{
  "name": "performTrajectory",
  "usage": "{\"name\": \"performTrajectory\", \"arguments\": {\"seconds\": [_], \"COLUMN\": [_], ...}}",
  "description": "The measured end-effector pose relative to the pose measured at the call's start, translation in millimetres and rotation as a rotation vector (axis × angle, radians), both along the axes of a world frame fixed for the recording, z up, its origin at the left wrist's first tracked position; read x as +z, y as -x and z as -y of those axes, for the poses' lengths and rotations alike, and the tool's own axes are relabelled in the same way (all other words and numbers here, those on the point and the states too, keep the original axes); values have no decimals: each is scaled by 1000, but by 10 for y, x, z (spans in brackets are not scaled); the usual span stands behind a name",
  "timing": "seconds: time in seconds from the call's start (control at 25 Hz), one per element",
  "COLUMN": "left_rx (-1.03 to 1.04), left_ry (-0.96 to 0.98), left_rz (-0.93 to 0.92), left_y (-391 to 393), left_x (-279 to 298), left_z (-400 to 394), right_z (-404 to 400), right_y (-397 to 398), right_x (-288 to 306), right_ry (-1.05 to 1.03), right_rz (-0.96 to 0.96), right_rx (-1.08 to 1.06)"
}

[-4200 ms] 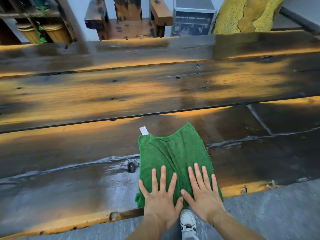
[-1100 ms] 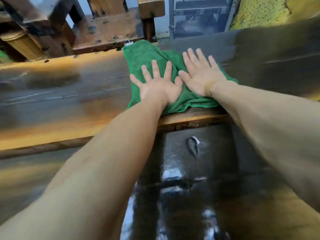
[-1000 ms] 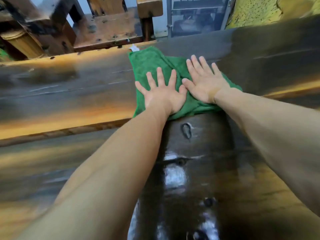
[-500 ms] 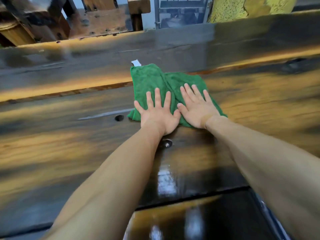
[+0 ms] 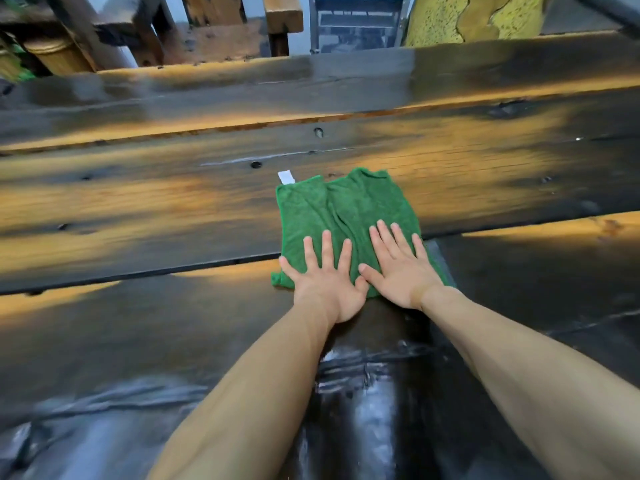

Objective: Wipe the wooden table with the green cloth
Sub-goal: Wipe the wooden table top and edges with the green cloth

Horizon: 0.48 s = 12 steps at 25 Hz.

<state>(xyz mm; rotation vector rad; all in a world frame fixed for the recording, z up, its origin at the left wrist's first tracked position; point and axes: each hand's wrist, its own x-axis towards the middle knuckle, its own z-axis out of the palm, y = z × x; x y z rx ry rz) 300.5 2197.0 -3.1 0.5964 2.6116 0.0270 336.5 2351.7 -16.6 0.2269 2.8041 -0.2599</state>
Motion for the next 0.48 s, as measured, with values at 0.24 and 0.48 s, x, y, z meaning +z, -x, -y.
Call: {"name": "performTrajectory", "arguments": {"seconds": [0.24, 0.48], "left_rx": [11, 8], "left_ry": [15, 22], "left_rz": [62, 67], "left_y": [-1074, -2000], "left_x": [83, 70], "left_z": [257, 481], "right_z": [247, 441], "right_y": [-1017, -1926], "right_x": [71, 78], "right_ry": [29, -1], "right_rz": [59, 102], "right_rx": [22, 46]}}
